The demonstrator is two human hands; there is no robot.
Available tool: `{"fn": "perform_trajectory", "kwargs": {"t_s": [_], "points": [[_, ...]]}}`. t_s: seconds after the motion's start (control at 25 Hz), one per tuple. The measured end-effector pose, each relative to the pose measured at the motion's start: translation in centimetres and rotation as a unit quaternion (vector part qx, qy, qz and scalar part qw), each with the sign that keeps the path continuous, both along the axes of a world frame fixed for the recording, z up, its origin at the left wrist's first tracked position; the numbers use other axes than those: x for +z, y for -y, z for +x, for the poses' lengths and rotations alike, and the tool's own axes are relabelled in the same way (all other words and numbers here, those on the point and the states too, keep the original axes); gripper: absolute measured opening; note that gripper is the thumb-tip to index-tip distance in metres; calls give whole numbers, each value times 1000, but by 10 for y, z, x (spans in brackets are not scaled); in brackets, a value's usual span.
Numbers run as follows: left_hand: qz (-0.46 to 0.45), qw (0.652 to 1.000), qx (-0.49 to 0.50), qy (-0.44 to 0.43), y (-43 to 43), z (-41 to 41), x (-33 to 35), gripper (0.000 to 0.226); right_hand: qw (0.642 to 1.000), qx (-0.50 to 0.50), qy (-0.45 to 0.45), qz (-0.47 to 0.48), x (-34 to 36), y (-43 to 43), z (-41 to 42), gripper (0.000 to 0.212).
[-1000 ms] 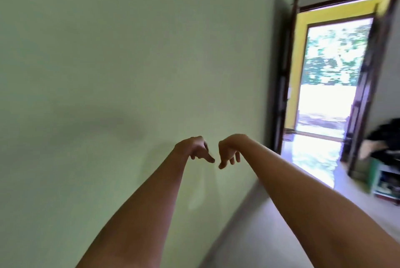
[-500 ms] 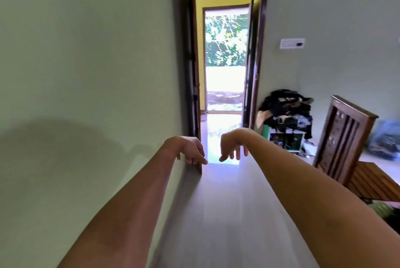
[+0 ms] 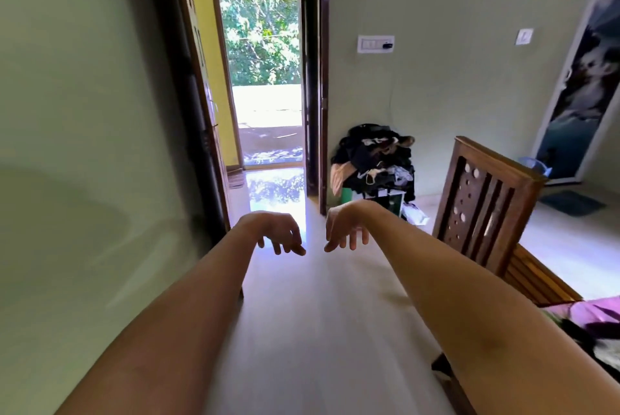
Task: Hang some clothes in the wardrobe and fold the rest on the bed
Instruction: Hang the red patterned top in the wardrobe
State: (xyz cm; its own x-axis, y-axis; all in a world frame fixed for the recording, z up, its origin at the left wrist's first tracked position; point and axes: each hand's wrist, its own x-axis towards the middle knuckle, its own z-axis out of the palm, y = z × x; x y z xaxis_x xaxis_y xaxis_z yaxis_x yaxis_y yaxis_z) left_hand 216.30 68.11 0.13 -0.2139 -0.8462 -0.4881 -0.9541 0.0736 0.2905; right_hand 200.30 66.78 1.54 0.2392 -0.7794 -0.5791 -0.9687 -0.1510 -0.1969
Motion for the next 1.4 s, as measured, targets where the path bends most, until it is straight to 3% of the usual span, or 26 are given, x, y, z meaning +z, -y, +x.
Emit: {"fn": "perform_trajectory", "kwargs": {"t_s": [0.48,0.68,0.88,1.04,1.28,1.4], "points": [[-6,996,-86,11,356,-32,-4,42,997,-65,3,-30,-2,330,-30,42],[-26,984,-171,44,509,-57,15,39,992,-123,4,-29,6,469,-52,49],[-63,971,-228,23,656,-96,17,31,981,-190,7,-45,10,584,-91,47],[-43,967,-250,15,761,-144,-2,21,973,-225,-2,-39,-1,680,-140,46],[-46,957,-286,24,905,-242,19,33,963,-268,4,-34,12,821,-233,48],[-61,951,-302,-13,972,-299,28,34,954,-293,0,-57,19,882,-286,48]]}}
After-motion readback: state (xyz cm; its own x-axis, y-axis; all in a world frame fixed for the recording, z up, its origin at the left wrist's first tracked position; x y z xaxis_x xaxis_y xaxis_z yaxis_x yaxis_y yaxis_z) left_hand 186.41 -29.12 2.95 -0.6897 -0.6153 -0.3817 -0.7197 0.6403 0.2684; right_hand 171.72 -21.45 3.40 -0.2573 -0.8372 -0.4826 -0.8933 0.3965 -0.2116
